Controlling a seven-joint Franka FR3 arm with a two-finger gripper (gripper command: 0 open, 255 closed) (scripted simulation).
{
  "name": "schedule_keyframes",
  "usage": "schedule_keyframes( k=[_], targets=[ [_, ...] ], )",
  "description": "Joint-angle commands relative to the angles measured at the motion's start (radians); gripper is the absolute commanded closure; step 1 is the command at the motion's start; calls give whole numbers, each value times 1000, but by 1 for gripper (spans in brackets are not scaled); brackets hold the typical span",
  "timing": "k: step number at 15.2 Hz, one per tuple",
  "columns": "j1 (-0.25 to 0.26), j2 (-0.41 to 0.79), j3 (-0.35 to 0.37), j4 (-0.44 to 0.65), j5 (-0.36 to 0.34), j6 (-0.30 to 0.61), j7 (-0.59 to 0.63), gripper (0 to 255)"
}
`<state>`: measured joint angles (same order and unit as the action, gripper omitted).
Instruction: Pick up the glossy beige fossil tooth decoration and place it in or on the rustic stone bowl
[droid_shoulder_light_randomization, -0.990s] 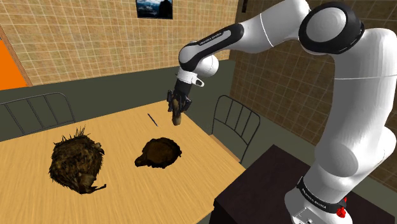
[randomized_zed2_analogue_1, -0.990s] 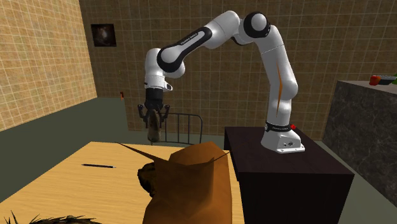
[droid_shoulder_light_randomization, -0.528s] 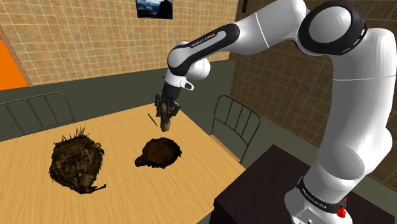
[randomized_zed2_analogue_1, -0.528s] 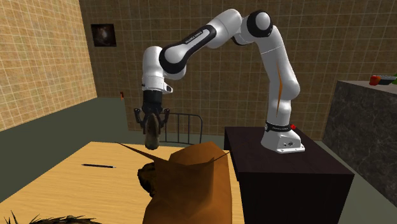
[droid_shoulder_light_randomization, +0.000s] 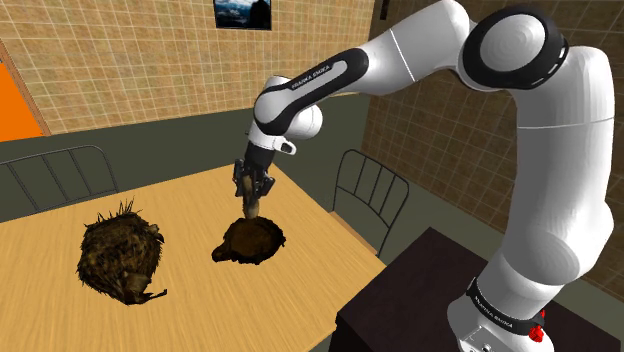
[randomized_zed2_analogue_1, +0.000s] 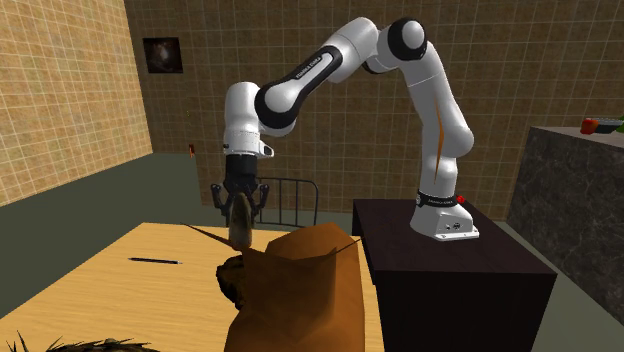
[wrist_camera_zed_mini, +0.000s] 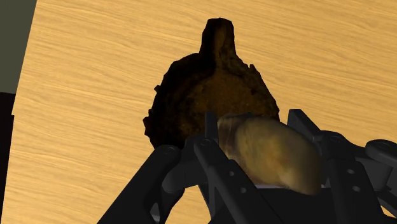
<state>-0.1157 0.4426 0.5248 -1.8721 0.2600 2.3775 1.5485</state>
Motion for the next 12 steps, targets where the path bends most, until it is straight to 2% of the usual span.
schedule_keyframes(
  k=[1,8,12],
  targets=[
    [6,19,-3,-2,-5,20,-1,255],
    [20,81,-16,-15,-17,90,-17,255],
    [21,87,-17,-16,-18,96,-19,255]
  ],
)
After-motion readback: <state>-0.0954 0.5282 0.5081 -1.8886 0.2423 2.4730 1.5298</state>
